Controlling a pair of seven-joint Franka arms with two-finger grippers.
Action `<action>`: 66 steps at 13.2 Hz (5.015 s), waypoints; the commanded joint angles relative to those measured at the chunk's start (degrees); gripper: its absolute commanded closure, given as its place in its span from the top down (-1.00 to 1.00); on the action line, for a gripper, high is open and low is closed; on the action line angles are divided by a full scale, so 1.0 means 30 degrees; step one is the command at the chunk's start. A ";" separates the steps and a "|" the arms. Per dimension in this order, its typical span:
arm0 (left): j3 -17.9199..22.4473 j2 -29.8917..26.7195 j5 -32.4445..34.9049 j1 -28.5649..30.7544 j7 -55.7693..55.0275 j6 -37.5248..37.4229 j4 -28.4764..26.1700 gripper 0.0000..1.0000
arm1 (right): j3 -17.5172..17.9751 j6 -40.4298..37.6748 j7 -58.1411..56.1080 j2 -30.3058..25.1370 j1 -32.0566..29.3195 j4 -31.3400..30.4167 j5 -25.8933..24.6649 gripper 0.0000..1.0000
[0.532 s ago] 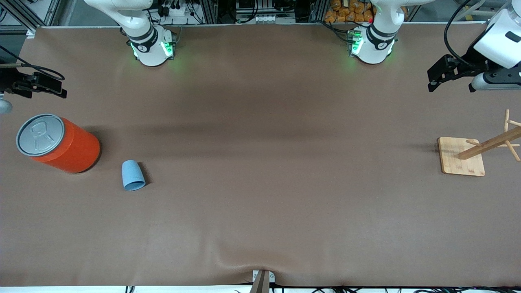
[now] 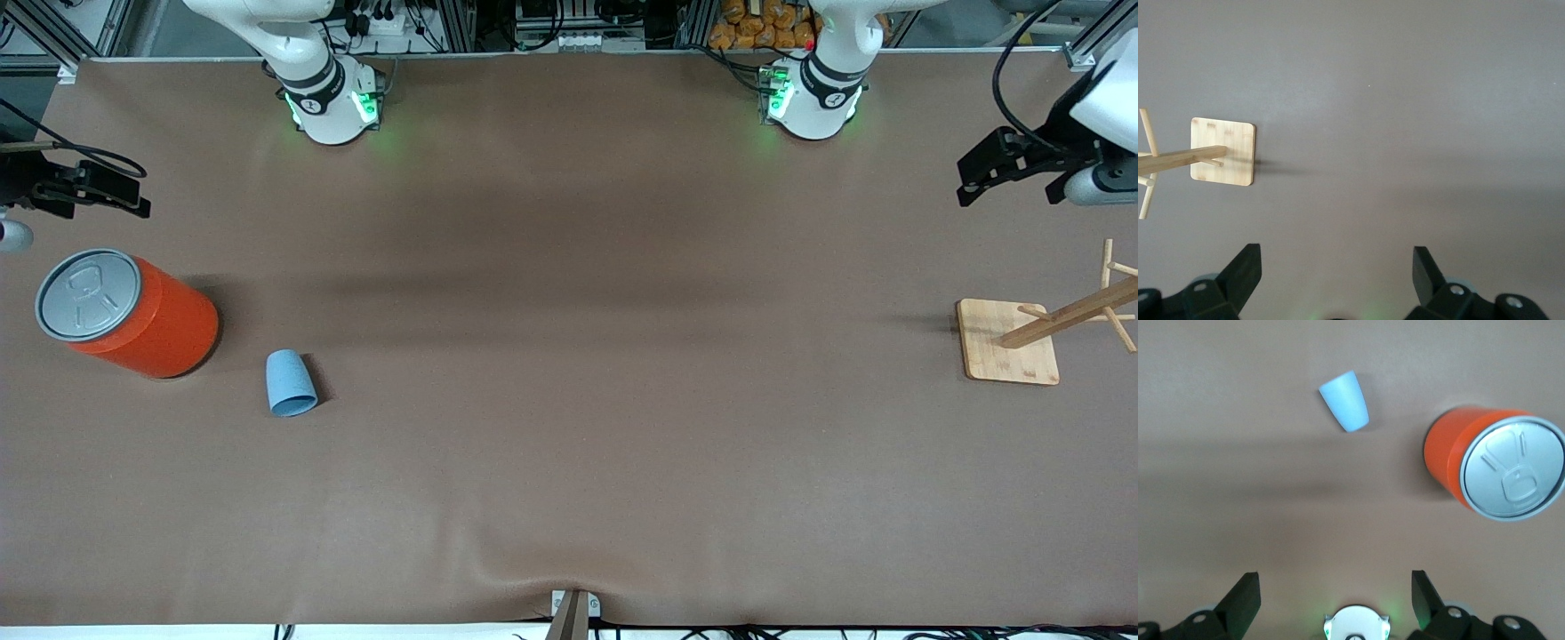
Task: Flip cup
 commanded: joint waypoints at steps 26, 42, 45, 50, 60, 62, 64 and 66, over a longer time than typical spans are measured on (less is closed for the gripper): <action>-0.0305 -0.0322 0.0063 0.1043 0.1023 -0.0389 0.0424 1.00 | -0.0182 1.2544 -1.1733 1.2224 -0.0331 -0.2008 0.0143 1.00; -0.1007 -0.0176 -0.0025 0.0867 0.0672 -0.0389 0.0394 1.00 | -0.0065 1.2460 -1.1965 1.2458 0.1484 -0.2829 0.1637 0.50; -0.1096 -0.0146 -0.0025 0.0867 0.0613 -0.0360 0.0395 1.00 | 0.0312 1.1583 -1.3342 1.2429 0.2039 -0.2654 0.2336 -0.15; -0.1096 -0.0088 -0.0025 0.0838 0.0613 -0.0360 0.0424 1.00 | 0.4265 1.1786 -1.5893 1.2312 0.3238 -0.0637 0.2809 -0.10; -0.1096 -0.0059 -0.0025 0.0867 0.0613 -0.0272 0.0424 1.00 | 0.4447 1.1874 -1.8383 1.2691 0.8777 -0.0368 0.2664 0.14; -0.1096 -0.0059 -0.0025 0.0867 0.0613 -0.0272 0.0453 1.00 | 0.4418 1.1816 -1.8355 1.2722 0.9276 -0.0397 0.2518 0.14; -0.1096 -0.0059 -0.0025 0.0867 0.0642 -0.0272 0.0453 1.00 | 0.4359 1.1844 -1.8442 1.2809 0.9366 -0.0397 0.2196 0.18; -0.1096 -0.0059 -0.0025 0.0867 0.0613 -0.0272 0.0453 1.00 | 0.4271 1.1845 -1.8442 1.3072 0.9163 -0.0397 0.1611 0.25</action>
